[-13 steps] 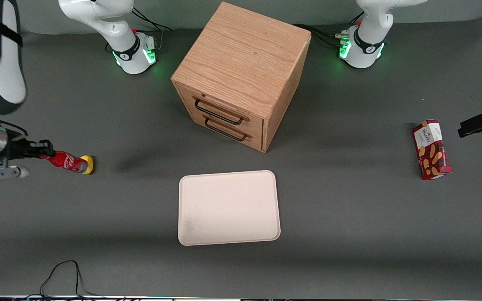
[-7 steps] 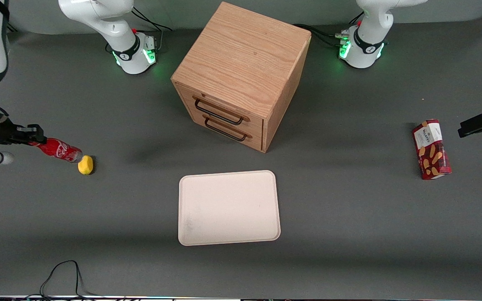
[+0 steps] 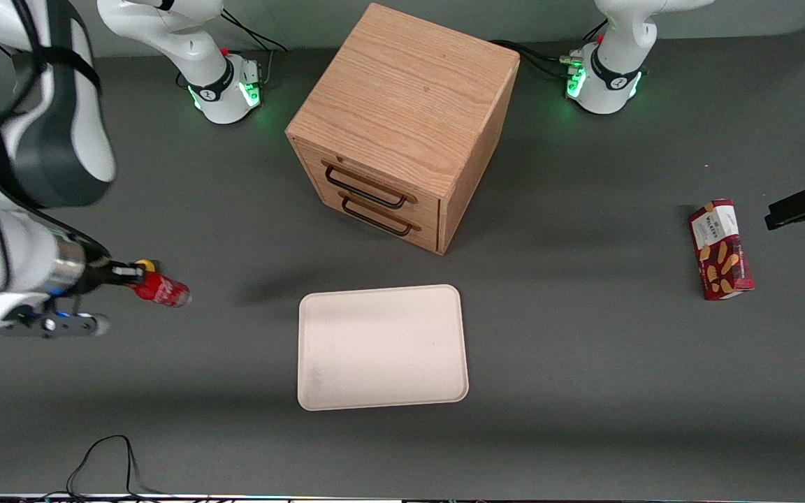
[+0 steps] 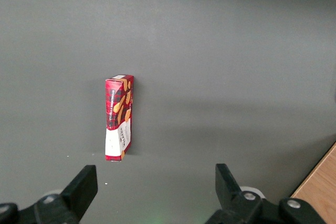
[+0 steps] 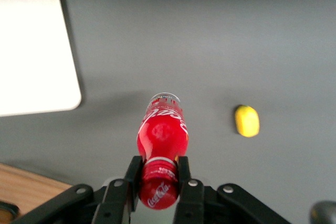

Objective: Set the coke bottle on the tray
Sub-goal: 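Lift the bottle with the right gripper off the table, then carry the bottle with the right gripper over the white tray's corner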

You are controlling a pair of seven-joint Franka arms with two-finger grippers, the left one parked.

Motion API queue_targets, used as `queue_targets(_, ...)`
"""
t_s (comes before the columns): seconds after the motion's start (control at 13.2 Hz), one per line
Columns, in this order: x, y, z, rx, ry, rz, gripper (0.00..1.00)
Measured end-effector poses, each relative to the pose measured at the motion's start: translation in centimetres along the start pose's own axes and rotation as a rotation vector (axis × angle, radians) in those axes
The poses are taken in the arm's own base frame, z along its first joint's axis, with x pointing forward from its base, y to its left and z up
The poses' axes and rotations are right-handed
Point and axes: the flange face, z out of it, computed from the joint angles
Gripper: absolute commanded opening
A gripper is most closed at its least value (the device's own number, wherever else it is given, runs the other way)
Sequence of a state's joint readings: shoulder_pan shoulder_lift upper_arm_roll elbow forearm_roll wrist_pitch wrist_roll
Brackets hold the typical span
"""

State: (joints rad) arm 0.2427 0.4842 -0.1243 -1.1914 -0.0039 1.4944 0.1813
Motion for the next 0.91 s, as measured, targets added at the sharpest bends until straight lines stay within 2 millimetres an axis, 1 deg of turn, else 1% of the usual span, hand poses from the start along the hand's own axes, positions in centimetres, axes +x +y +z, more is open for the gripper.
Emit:
queue_targets(0.15,1.9,-4.2,1.3,0.014,0.013,0.053,0.0)
queue_targets(0.3,3.5,-7.4,2.3,0.045,0.046,0.1,0.0)
queue_targets(0.46,4.7,-9.8,3.1,0.088,0.096,0.131,0.0)
queue_targets(0.68,6.2,-12.5,5.0,0.143,0.15,0.126,0.0)
queue_targets(0.91,7.2,-15.3,7.5,0.176,0.186,0.117,0.0)
